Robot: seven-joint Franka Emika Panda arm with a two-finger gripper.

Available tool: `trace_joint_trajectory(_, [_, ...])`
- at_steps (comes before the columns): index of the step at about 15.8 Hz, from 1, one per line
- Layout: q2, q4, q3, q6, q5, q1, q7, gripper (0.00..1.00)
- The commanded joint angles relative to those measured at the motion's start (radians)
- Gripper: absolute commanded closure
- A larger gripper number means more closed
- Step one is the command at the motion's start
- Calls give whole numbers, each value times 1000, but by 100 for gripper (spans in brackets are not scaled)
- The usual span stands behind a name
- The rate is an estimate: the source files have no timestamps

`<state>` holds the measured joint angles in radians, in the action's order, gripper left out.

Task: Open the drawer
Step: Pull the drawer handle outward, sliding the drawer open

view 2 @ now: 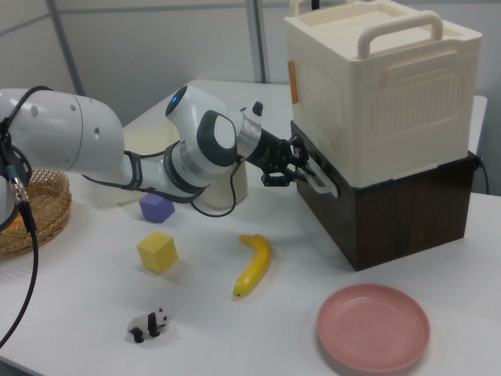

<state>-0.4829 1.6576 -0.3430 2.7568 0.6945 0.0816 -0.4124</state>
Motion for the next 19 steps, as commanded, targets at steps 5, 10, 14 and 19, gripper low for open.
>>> trace_joint_trajectory(5, [99,128,-5,17,22,20,44,90])
trace_joint_trajectory(10, [142,174,4,15,22,27,69,91])
trace_joint_trajectory(14, [210,261,4,12,23,56,69,91])
trace_joint_trajectory(19, [274,327,5,7,23,70,67,91])
